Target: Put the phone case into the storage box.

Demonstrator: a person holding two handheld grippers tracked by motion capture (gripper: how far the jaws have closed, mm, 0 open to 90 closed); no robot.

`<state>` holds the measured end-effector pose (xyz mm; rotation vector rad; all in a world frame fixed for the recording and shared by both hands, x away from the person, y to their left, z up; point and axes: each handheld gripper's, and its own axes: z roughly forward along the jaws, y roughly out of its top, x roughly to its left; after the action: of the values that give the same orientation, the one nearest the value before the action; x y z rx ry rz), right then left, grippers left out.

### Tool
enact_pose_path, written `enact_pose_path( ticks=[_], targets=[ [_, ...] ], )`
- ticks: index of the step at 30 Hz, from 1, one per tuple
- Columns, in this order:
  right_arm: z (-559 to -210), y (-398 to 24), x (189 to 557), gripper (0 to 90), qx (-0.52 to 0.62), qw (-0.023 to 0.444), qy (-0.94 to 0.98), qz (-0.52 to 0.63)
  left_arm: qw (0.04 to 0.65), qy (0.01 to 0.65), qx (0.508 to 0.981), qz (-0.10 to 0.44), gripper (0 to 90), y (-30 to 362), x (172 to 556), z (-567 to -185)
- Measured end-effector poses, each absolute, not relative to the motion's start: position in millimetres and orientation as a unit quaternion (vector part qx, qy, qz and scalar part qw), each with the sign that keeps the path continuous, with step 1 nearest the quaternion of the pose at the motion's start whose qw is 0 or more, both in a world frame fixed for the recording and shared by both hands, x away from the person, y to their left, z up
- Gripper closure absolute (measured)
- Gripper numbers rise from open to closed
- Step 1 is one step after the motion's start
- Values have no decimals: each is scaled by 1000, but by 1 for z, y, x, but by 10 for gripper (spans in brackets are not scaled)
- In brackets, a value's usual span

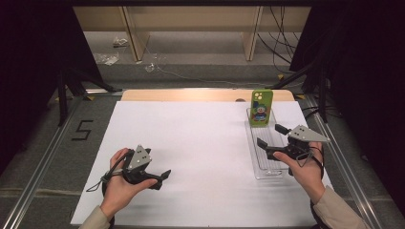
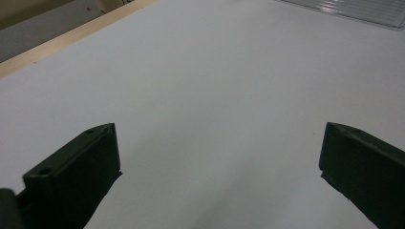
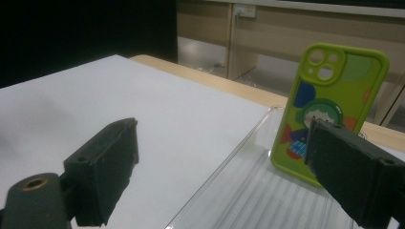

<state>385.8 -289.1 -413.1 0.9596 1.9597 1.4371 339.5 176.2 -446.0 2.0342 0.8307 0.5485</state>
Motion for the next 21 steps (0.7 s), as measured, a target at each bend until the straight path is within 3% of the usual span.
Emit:
enact_pose_path(
  ticks=[21],
  targets=[
    [-416,-291,380,121,352,264,720,537,426,333,812,219,0,176,340,-446]
  ],
)
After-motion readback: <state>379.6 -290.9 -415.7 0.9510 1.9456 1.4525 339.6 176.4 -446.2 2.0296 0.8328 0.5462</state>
